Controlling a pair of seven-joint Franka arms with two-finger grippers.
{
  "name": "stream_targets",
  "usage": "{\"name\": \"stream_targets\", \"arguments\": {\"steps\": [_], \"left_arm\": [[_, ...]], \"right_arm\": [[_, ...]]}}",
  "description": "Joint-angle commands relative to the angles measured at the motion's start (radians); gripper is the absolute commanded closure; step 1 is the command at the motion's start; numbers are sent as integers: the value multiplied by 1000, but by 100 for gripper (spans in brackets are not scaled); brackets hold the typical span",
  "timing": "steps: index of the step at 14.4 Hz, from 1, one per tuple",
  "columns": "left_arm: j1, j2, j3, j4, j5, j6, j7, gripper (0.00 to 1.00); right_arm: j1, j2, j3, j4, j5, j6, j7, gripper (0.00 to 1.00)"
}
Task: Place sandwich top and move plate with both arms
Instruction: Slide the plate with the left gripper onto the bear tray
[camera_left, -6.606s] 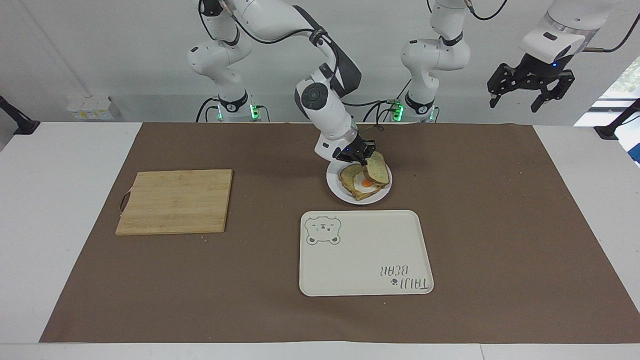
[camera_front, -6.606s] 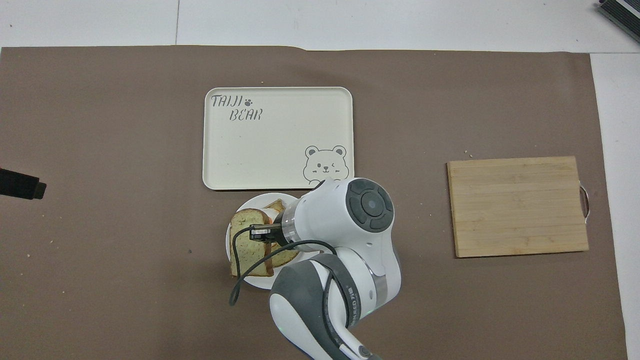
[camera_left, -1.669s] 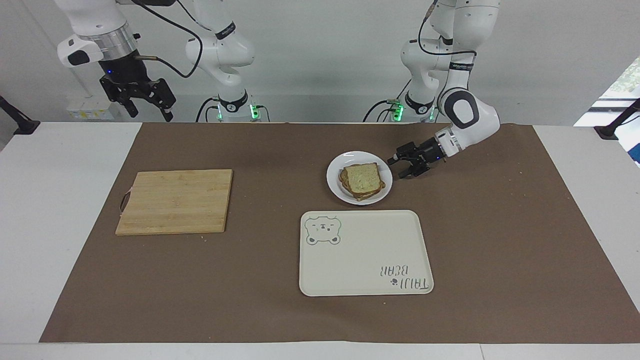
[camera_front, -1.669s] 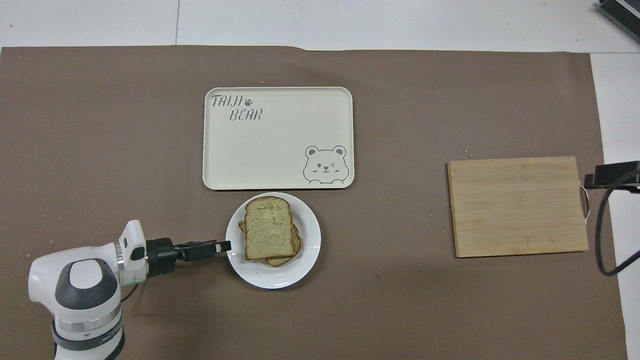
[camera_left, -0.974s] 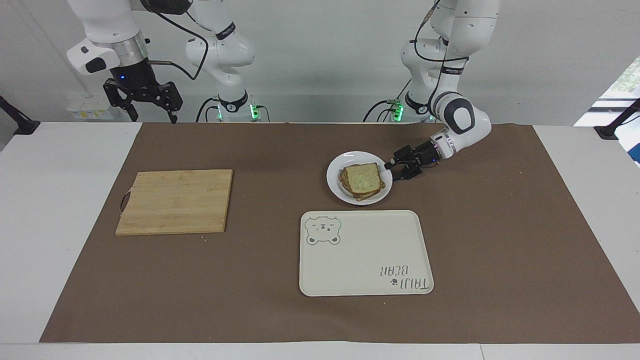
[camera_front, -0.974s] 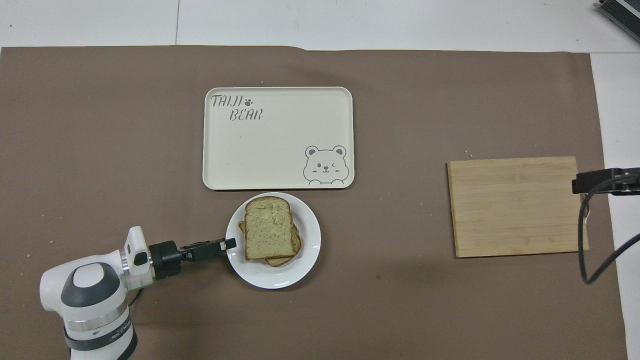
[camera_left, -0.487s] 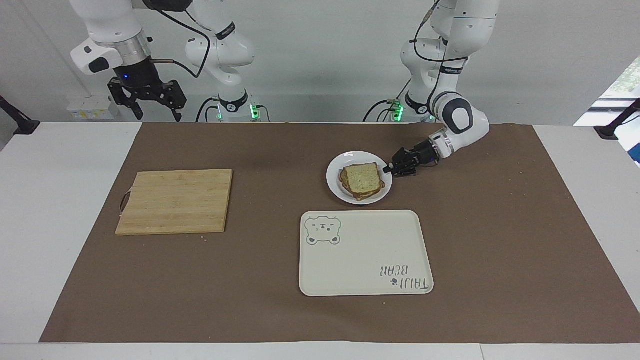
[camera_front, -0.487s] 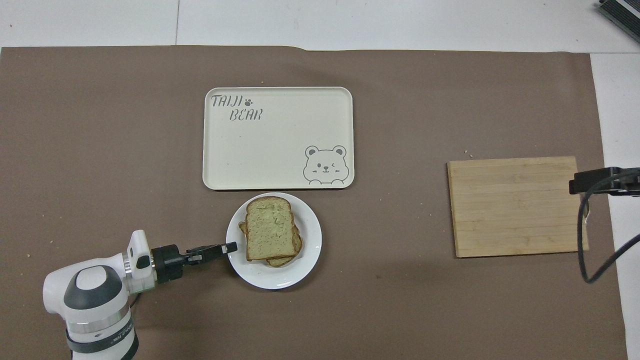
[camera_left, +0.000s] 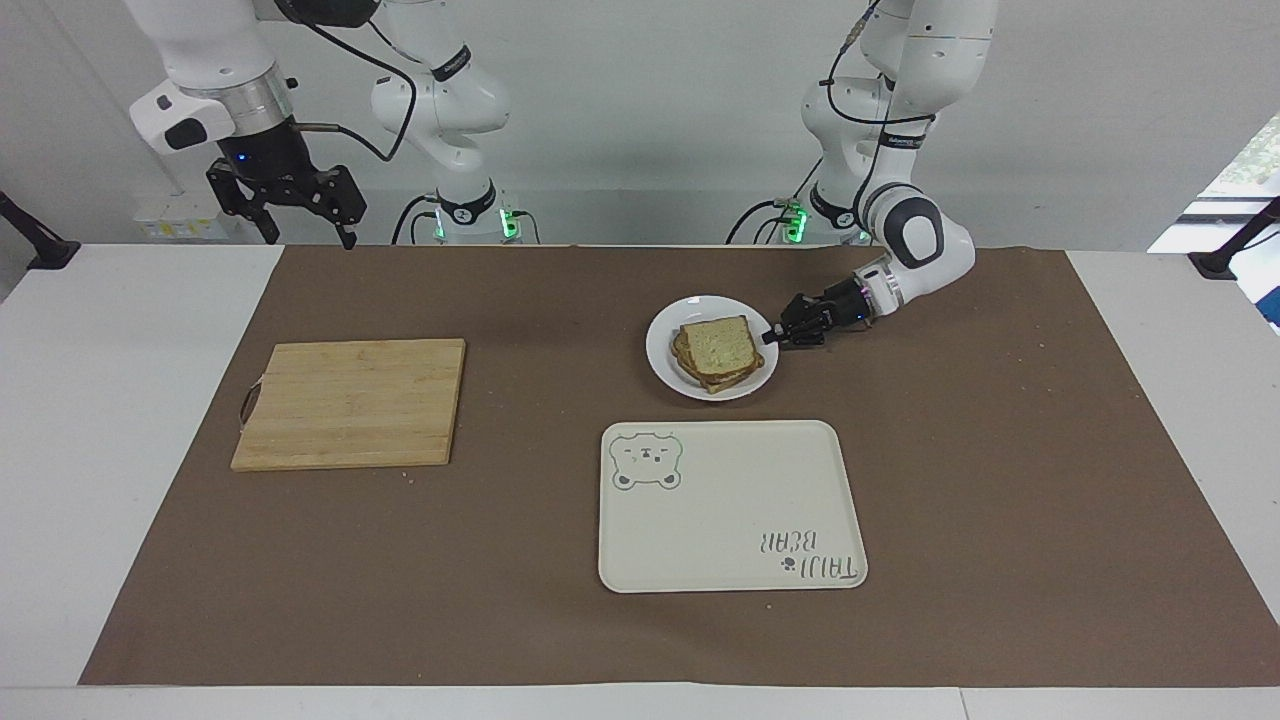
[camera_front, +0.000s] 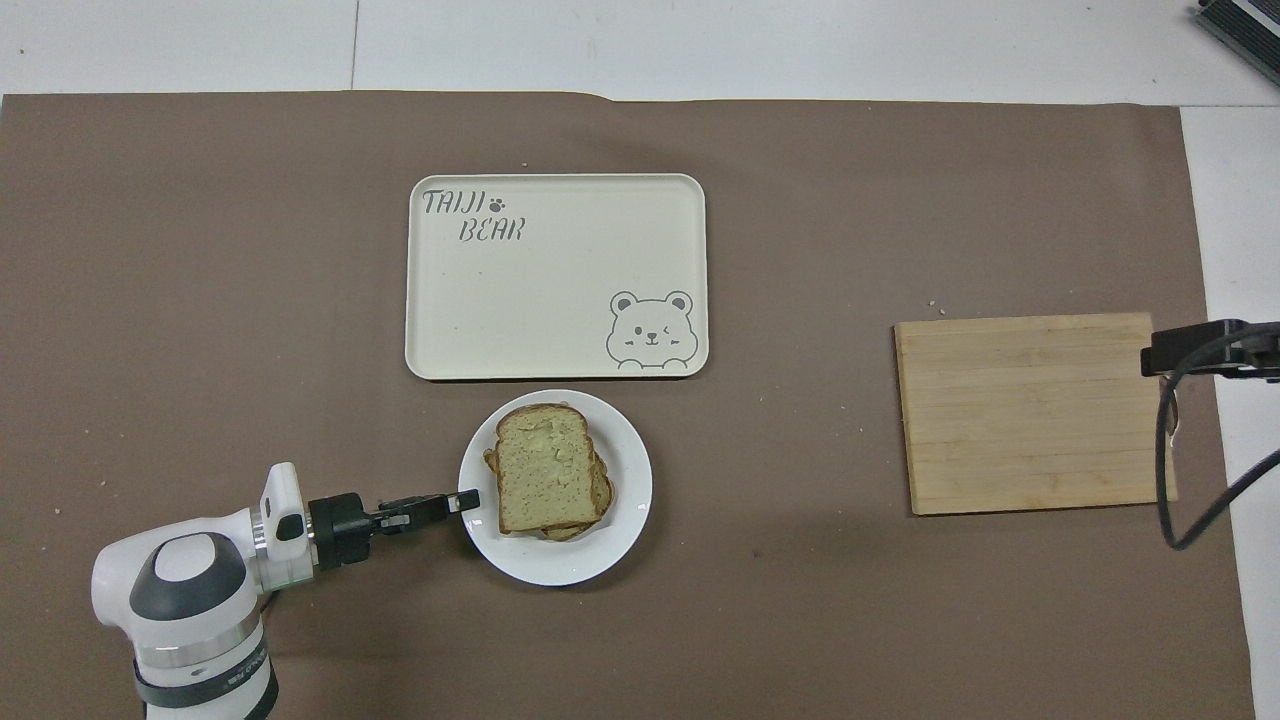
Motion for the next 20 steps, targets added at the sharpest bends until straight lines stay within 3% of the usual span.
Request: {"name": "stream_targets", "arguments": {"steps": [1,7,14,20], "left_arm": [[10,-13,6,-11,-25,-38,-7,100],[23,33,7,85,-27,-87,-15,100],[59,211,7,401,-25,-59,-206,100],[48,379,-7,628,-22,82,-302,100]], "right_arm": [[-11,12,2,24,25,-13,7,0],[-9,12,3,24,25,-15,7,0],[-9,12,3,24,25,-15,7,0],[-9,12,3,24,25,-18,7,0]]}}
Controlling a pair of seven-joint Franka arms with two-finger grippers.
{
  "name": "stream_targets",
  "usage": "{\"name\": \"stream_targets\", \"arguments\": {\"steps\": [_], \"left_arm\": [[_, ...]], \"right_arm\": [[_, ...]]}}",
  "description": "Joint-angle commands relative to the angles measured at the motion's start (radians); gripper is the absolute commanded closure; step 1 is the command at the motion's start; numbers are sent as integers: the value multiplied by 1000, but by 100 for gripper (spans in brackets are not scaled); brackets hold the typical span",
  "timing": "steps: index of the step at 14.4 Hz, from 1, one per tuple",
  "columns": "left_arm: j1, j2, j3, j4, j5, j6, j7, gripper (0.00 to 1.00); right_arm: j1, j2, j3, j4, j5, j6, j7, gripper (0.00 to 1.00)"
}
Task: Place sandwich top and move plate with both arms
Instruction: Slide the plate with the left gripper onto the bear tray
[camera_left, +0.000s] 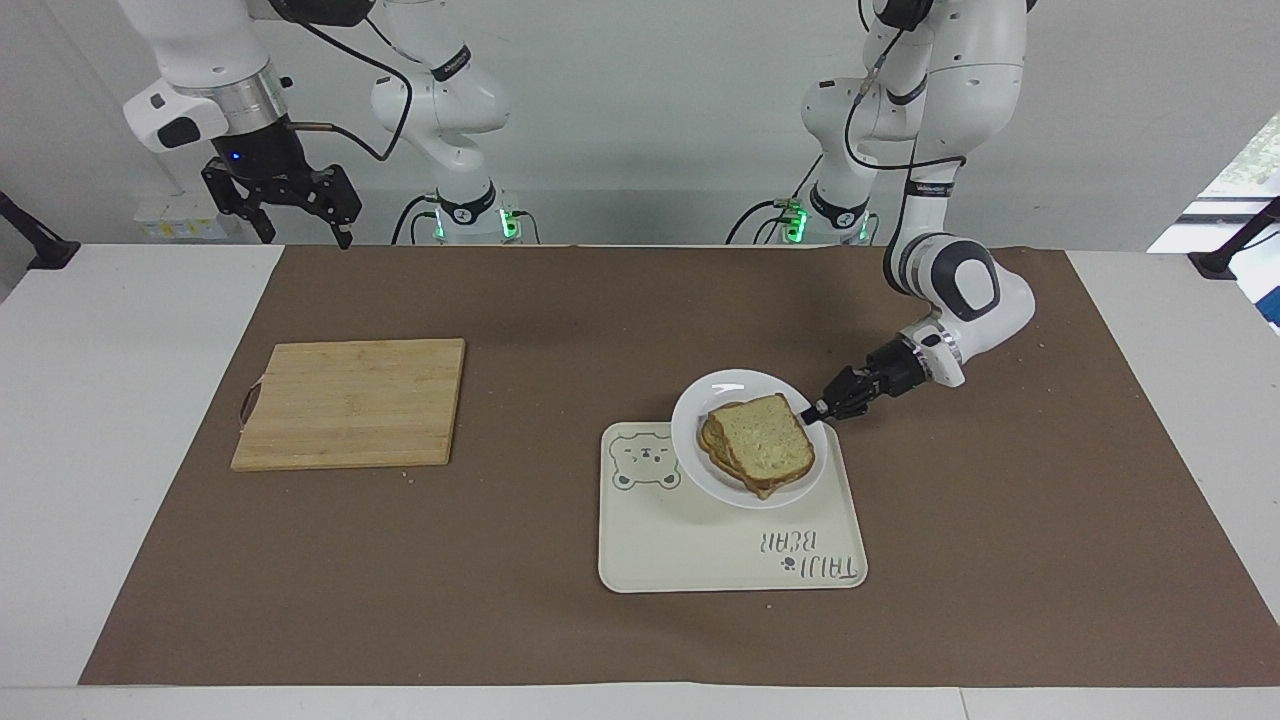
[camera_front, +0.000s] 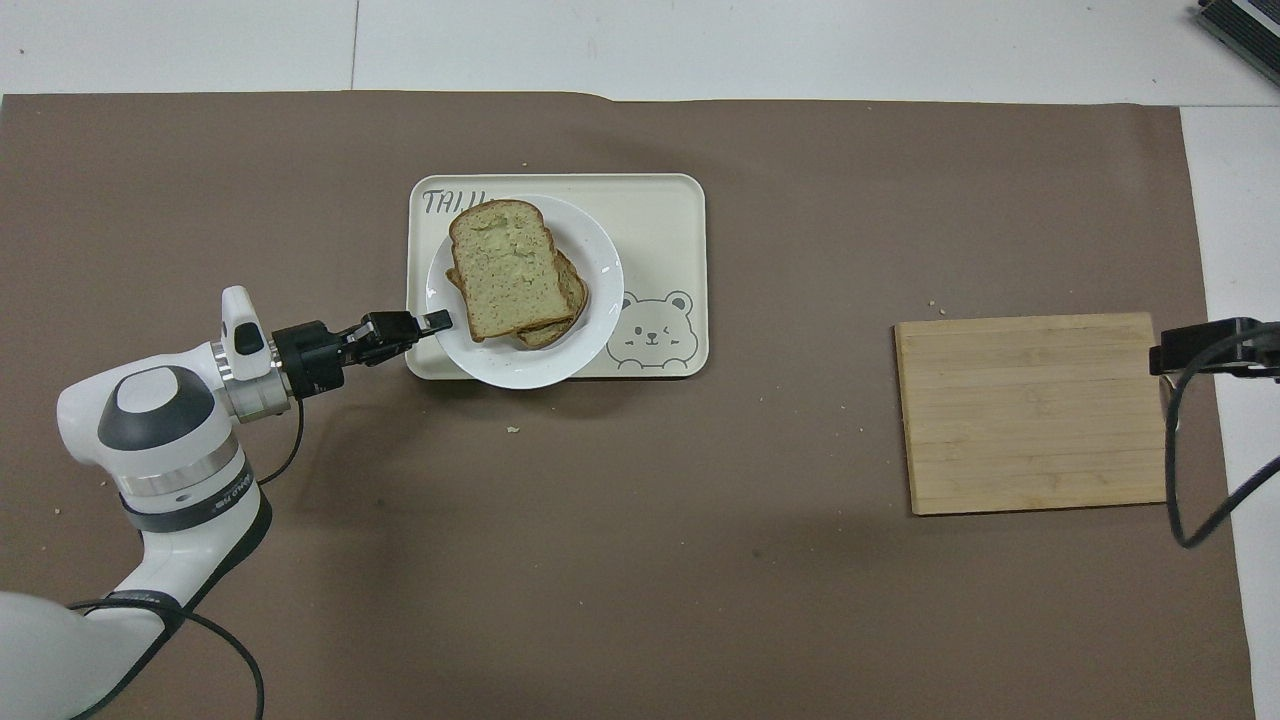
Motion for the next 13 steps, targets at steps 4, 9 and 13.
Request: {"name": "stream_targets", "arguments": {"steps": [4,9,13], "left_arm": [[-7,141,-44,164,-2,130,-44,100],[-8,150,-72,175,42,166,-56,73],[1,141,-64,179,134,172,-62,32]], "right_arm": [[-10,12,5,22,23,-18,7,0],[-3,10,11,22,23,-23,4,0],[-3,10,9,22,23,-21,6,0]]}}
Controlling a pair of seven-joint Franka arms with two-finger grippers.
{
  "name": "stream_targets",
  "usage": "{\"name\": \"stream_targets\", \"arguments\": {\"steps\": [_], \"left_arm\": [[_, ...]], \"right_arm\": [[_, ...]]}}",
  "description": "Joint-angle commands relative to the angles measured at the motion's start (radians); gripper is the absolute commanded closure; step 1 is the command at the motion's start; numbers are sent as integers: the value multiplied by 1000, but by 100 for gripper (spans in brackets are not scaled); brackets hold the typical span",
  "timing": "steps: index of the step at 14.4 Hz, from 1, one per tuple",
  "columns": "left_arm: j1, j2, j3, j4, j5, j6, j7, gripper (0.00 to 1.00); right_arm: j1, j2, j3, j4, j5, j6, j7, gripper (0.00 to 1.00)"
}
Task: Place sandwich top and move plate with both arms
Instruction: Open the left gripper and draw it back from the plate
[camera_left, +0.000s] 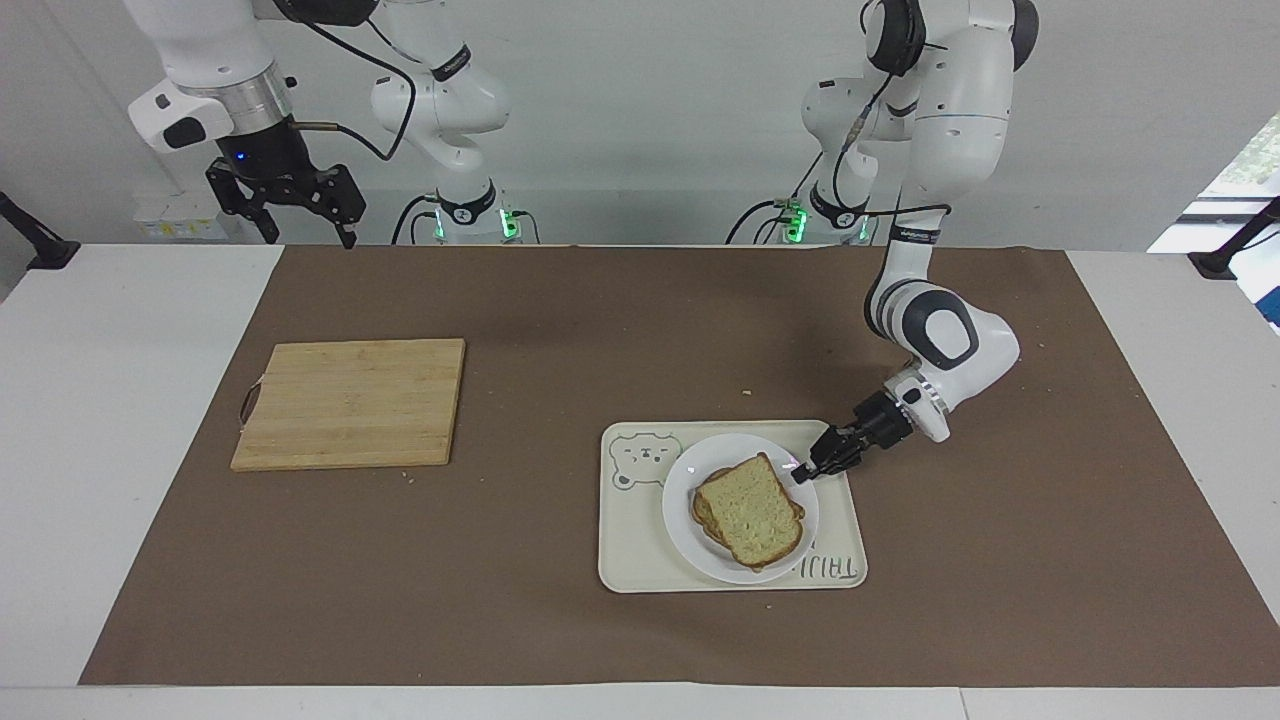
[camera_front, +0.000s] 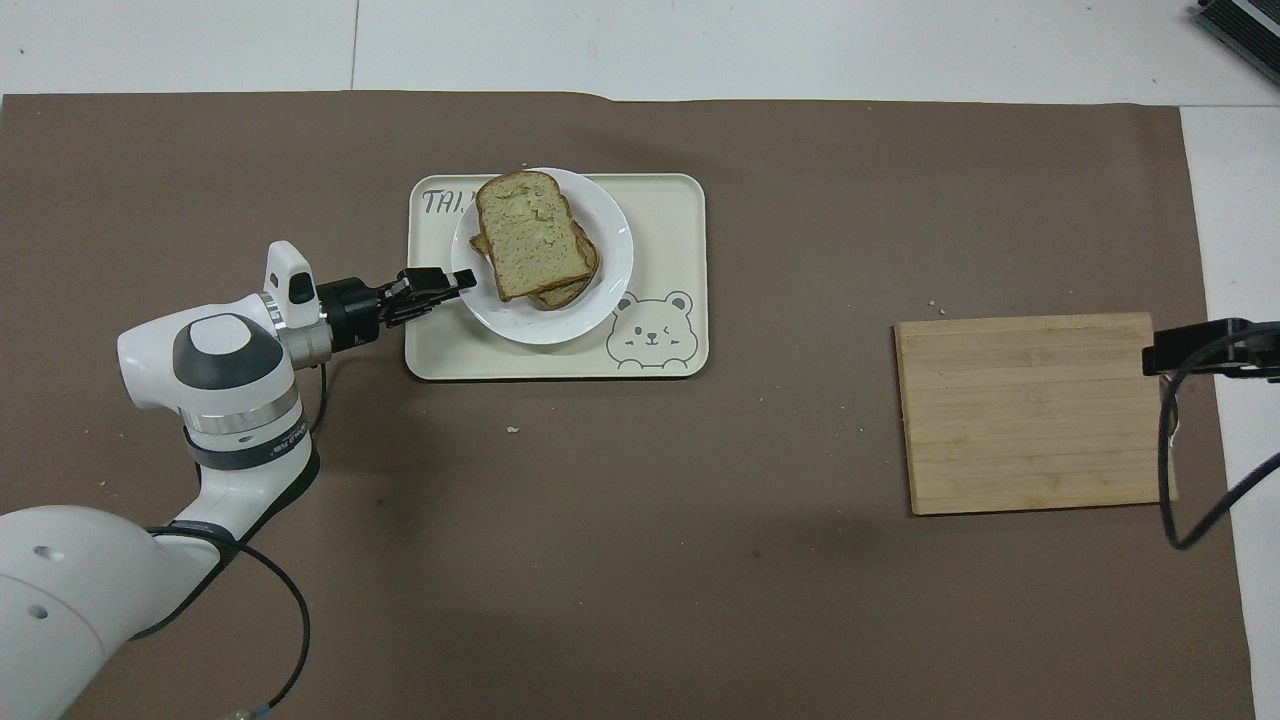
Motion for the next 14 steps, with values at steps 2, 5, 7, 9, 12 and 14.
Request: {"name": "stream_targets", "arguments": {"steps": [2,5,7,9,12,14], "left_arm": [[10,-13,12,41,152,19,-60,14],[10,-55,48,54,336,21,-110,0],[9,-105,67,64,467,36,-156,0],[10,-174,78,65,653,27,-233,0],[16,-265,94,111,971,-49,-375,0],[20,-280,124,254,1166,-247,-446,0]], "right_arm": [[-6,10,2,22,20,-20,6,0],[-8,10,0,21,22,-20,9,0],[-8,10,0,22,20,-20,9,0],[-8,10,0,22,20,-20,9,0],[-8,10,0,22,20,-20,9,0],[-8,10,-1,22,20,-20,9,0]]}}
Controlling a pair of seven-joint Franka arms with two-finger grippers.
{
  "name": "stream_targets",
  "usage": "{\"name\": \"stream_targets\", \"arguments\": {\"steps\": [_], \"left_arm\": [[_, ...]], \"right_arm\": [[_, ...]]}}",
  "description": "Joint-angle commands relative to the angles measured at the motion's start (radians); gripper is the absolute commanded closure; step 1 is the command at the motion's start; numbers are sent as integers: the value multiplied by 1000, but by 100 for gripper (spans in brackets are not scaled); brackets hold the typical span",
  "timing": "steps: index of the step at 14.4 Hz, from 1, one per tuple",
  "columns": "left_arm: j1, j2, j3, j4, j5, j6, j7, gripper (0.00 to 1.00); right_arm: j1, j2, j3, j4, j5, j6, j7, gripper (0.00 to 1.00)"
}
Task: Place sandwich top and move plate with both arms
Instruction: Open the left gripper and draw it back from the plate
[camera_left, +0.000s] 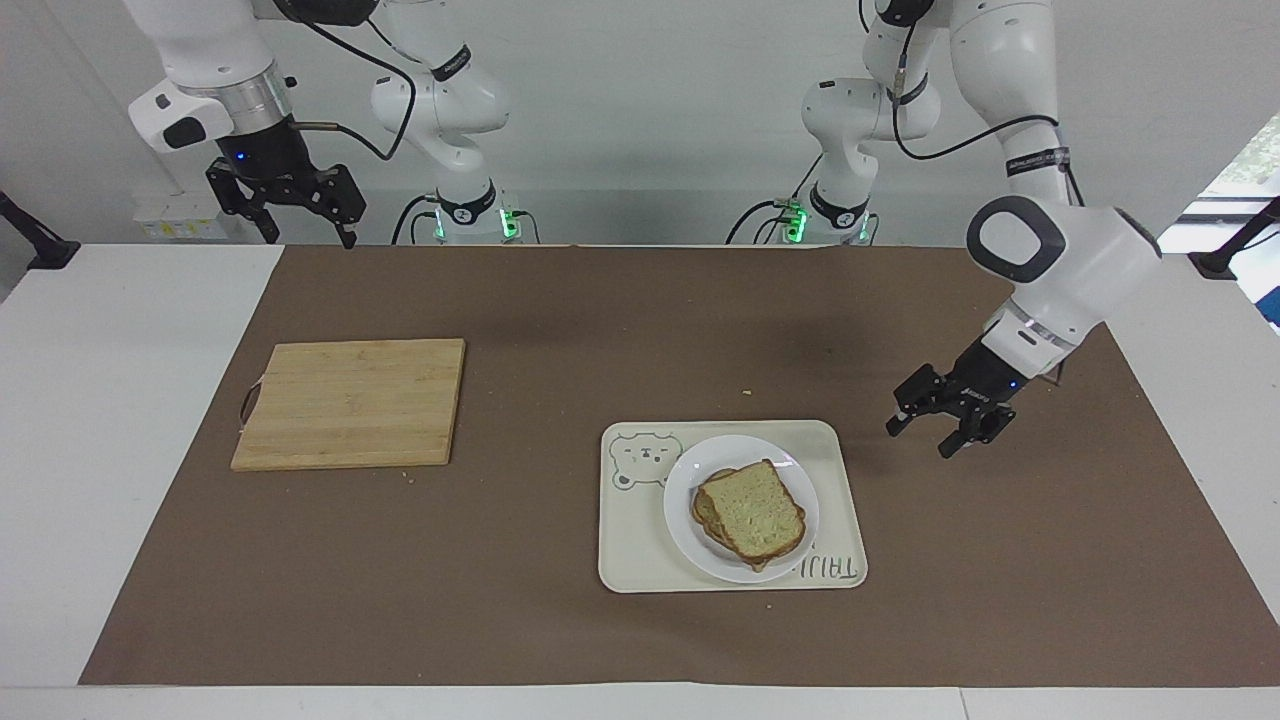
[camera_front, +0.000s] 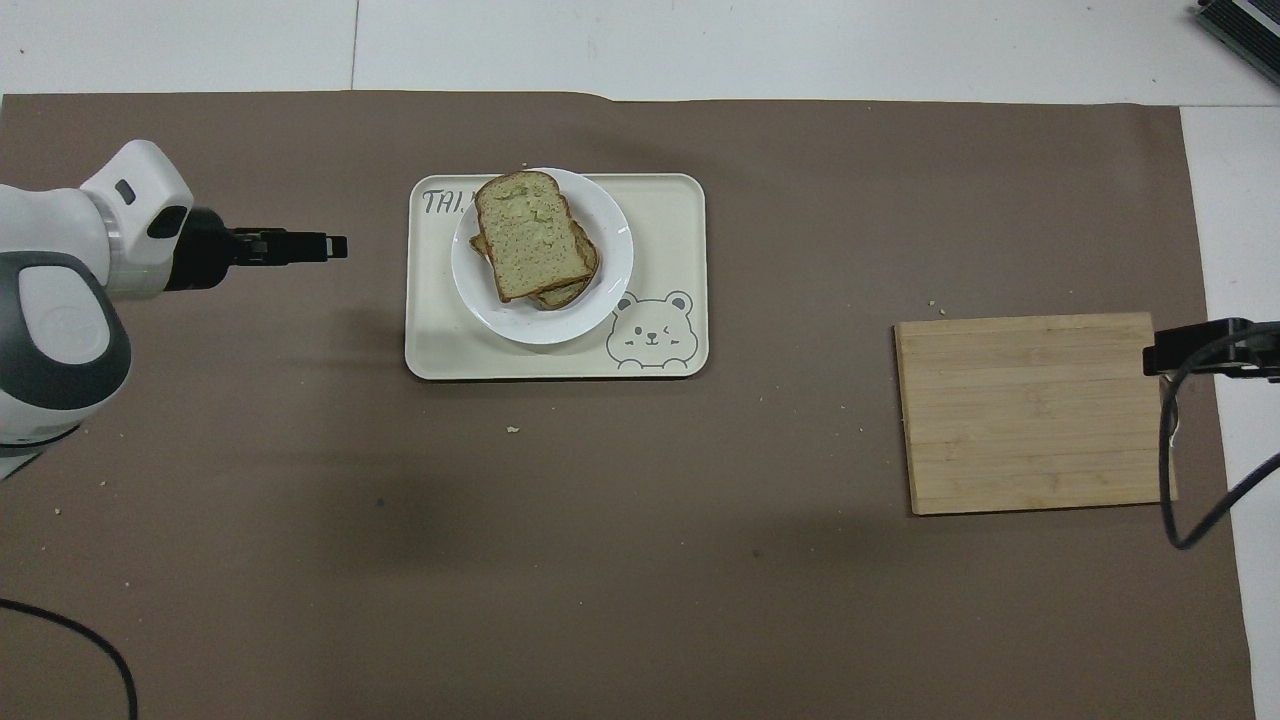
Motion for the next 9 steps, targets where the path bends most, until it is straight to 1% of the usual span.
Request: {"name": "stream_targets", "arguments": {"steps": [1,2,4,5,6,9], "left_arm": [[8,-18,39,217,231,-283,-72,0],[10,-15,40,294,293,-386,-73,0],[8,-22,56,382,376,-526,-73,0],[7,-31,63,403,426,-586,-73,0],[4,-60,64,420,466,-635,-73,0],[4,-145,62,428,505,-745,-74,0]], "right_arm": [[-7,10,0,21,20,-20,9,0],[-7,10,0,22,20,-20,9,0],[-7,10,0,22,22,-20,9,0],[-7,10,0,22,20,-20,9,0],[-7,10,0,22,22,-20,9,0],[-7,10,0,22,20,-20,9,0]]}}
